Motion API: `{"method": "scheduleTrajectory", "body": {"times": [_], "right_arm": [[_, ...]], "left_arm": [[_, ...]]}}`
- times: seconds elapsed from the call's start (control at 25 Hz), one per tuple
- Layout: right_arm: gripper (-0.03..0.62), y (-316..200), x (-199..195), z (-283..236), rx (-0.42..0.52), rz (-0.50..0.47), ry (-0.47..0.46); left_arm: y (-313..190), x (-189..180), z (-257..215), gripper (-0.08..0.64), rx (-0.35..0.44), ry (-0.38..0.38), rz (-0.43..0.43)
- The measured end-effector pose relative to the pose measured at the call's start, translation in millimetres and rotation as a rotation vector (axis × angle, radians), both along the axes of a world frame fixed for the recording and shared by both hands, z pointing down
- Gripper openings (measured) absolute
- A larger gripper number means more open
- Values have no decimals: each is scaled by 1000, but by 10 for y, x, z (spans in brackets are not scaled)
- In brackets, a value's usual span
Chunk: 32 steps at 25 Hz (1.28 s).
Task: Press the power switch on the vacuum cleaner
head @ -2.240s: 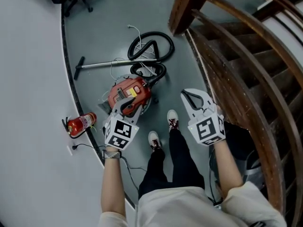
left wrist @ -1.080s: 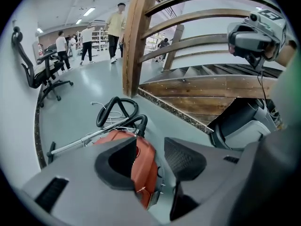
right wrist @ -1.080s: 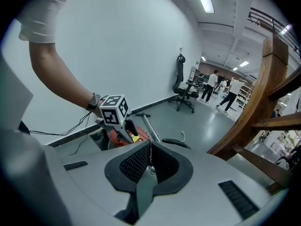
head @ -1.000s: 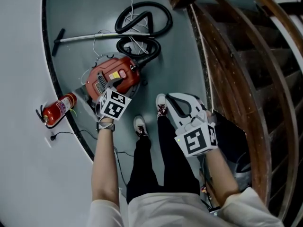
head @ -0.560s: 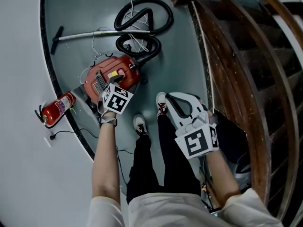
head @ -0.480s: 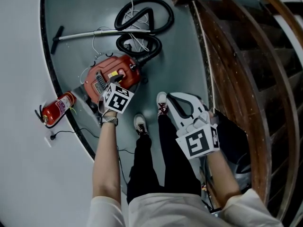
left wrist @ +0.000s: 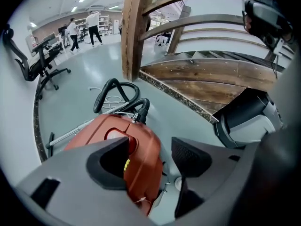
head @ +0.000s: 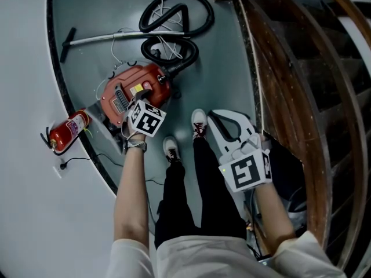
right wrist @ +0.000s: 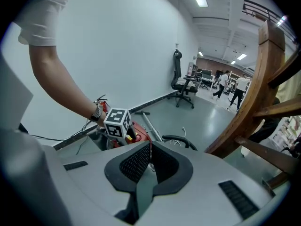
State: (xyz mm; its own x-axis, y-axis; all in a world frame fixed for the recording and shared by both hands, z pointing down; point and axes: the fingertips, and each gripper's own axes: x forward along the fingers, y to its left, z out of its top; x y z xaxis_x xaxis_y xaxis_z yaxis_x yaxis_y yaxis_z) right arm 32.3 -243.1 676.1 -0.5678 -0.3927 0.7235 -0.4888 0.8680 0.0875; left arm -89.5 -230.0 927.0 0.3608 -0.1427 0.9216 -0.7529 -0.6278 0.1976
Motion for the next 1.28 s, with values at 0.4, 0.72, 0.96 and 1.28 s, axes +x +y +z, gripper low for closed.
{"method": "scheduleTrajectory", "body": {"times": [0.4, 0.72, 0.96, 1.28], "right_arm": [[31, -68, 186, 83, -18, 66, 5], [31, -69, 170, 74, -17, 65, -6], [31, -58, 223, 76, -14, 69, -6], [31, -33, 223, 90, -21, 62, 5]], "left_arm": [[-7, -16, 12, 284, -14, -18, 8], [26, -4, 72, 287, 13, -56, 24], [24, -2, 86, 287, 34, -90, 44], [61, 28, 164, 288, 38, -121, 57]]}}
